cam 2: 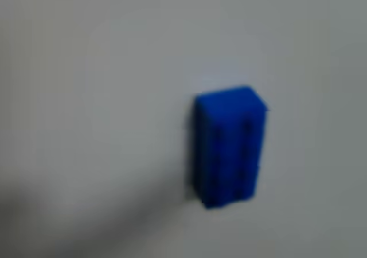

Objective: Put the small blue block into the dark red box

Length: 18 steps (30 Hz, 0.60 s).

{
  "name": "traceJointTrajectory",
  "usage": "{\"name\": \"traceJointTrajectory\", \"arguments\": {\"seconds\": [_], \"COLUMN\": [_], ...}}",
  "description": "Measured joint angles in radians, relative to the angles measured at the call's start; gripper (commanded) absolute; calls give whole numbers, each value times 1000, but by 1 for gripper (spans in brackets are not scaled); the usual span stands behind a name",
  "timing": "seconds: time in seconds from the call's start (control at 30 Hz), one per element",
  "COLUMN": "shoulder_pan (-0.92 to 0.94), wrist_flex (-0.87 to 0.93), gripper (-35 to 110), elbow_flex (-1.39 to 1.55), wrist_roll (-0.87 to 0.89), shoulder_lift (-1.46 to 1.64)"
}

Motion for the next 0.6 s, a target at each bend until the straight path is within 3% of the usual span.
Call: {"name": "traceJointTrajectory", "arguments": {"seconds": [0.2, 0.6], "shoulder_pan": [21, 81], "wrist_flex": [-11, 21], "gripper": [29, 28], "elbow_flex": [-144, -291], "wrist_roll": [-15, -14], "shoulder_lift": [-324, -428]}}
